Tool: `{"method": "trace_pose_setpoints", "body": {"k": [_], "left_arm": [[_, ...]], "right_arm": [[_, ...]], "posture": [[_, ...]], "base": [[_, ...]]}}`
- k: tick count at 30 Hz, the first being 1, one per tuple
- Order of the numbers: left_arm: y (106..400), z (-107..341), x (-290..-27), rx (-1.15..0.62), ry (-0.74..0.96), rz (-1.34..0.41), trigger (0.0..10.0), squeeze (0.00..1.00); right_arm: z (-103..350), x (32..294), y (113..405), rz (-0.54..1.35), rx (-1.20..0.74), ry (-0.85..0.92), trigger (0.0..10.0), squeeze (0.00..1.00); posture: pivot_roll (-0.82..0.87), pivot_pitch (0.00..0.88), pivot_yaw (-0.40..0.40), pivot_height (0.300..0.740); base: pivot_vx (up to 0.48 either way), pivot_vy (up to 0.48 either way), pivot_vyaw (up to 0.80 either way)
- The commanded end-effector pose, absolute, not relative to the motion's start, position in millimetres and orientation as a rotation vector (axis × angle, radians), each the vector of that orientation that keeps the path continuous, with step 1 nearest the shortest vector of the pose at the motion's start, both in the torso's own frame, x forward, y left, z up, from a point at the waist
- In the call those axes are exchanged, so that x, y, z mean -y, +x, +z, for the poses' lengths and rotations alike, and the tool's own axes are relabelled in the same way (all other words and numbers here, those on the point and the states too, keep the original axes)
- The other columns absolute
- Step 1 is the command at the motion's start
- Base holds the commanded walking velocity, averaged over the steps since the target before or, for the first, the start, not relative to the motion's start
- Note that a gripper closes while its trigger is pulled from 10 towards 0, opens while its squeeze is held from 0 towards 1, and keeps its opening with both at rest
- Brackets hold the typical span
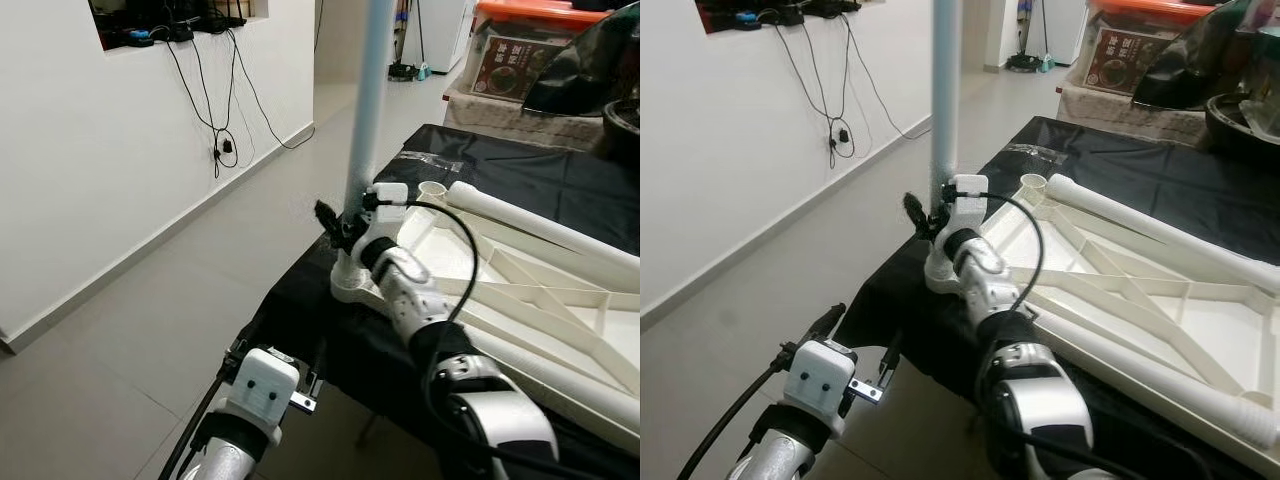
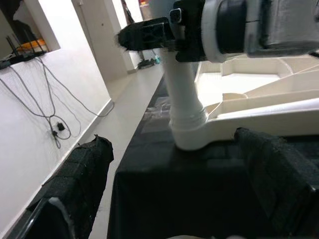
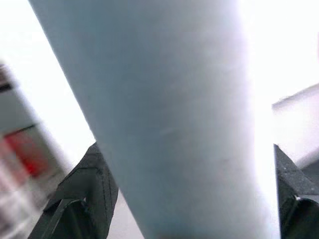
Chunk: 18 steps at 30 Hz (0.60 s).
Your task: Building children table
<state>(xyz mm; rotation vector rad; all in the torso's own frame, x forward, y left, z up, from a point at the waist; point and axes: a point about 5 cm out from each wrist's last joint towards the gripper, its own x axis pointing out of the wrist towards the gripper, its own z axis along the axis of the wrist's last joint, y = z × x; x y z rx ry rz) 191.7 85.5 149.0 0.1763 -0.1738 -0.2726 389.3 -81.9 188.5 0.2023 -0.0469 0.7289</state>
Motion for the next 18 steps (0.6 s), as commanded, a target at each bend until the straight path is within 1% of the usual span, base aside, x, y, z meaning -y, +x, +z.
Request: {"method": "trace_pose_setpoints", "body": {"k": [1,3,5,7,8,9,10,12,13,14,15,17,18], "left_arm": [[191.7,145.0,-83.3,0.159,0.171,-0.279,10.0,0.00],[192.1,145.6,-83.1,0.161,0.171,-0.280,10.0,0.00],[192.1,145.6,-83.1,0.161,0.171,-0.280,10.0,0.00],[192.3,145.9,-83.4,0.161,0.172,-0.279,10.0,0.00],[192.3,146.0,-83.6,0.161,0.172,-0.278,10.0,0.00],[192.3,146.0,-83.6,0.161,0.172,-0.278,10.0,0.00],[192.0,146.1,-83.9,0.161,0.173,-0.277,10.0,0.00],[192.0,146.1,-83.9,0.161,0.173,-0.277,10.0,0.00],[191.8,146.3,-84.2,0.161,0.174,-0.276,10.0,0.00],[191.6,146.3,-84.5,0.161,0.174,-0.274,10.0,0.00],[191.6,146.3,-84.5,0.161,0.174,-0.274,10.0,0.00],[191.4,146.6,-85.1,0.161,0.174,-0.271,10.0,0.00],[191.4,146.6,-85.1,0.161,0.174,-0.271,10.0,0.00]], "right_arm": [[187.0,56.8,380.7,0.964,-0.003,0.169,10.0,0.00],[183.3,50.2,372.6,1.143,-0.039,0.133,10.0,0.00],[183.3,50.2,372.6,1.143,-0.039,0.133,10.0,0.00],[175.6,41.6,357.5,1.411,-0.087,0.089,10.0,0.00],[172.1,37.8,353.0,1.491,-0.111,0.062,10.0,0.00],[172.1,37.8,353.0,1.491,-0.111,0.062,10.0,0.00],[170.8,33.6,350.8,1.534,-0.127,0.038,10.0,0.00],[170.8,33.6,350.8,1.534,-0.127,0.038,10.0,0.00],[171.3,30.7,350.8,1.543,-0.130,0.024,2.7,0.00],[172.9,28.2,351.5,1.541,-0.128,0.031,0.0,0.00],[172.9,28.2,351.5,1.541,-0.128,0.031,0.0,0.00],[178.1,24.6,358.1,1.430,-0.086,0.029,0.0,0.00],[178.1,24.6,358.1,1.430,-0.086,0.029,0.0,0.00]], "posture": [[0.07,0.015,-0.025,0.740],[0.08,0.019,-0.027,0.740],[0.08,0.019,-0.027,0.740],[0.09,0.021,-0.028,0.740],[0.09,0.021,-0.028,0.740],[0.09,0.021,-0.028,0.740],[0.10,0.028,-0.030,0.740],[0.10,0.028,-0.030,0.740],[0.10,0.028,-0.030,0.740],[0.10,0.028,-0.030,0.740],[0.10,0.028,-0.030,0.740],[0.09,0.033,-0.030,0.740],[0.09,0.033,-0.030,0.740]], "base": [[0.000,0.000,0.00],[0.000,0.000,0.00],[0.000,0.000,0.00],[0.000,0.000,0.00],[0.000,0.000,0.00],[0.000,0.000,0.00],[0.000,0.000,0.00],[0.000,0.000,0.00],[0.000,0.000,0.00],[0.000,0.000,0.00],[0.000,0.000,0.00],[0.000,0.000,0.00],[0.000,0.000,0.00]]}}
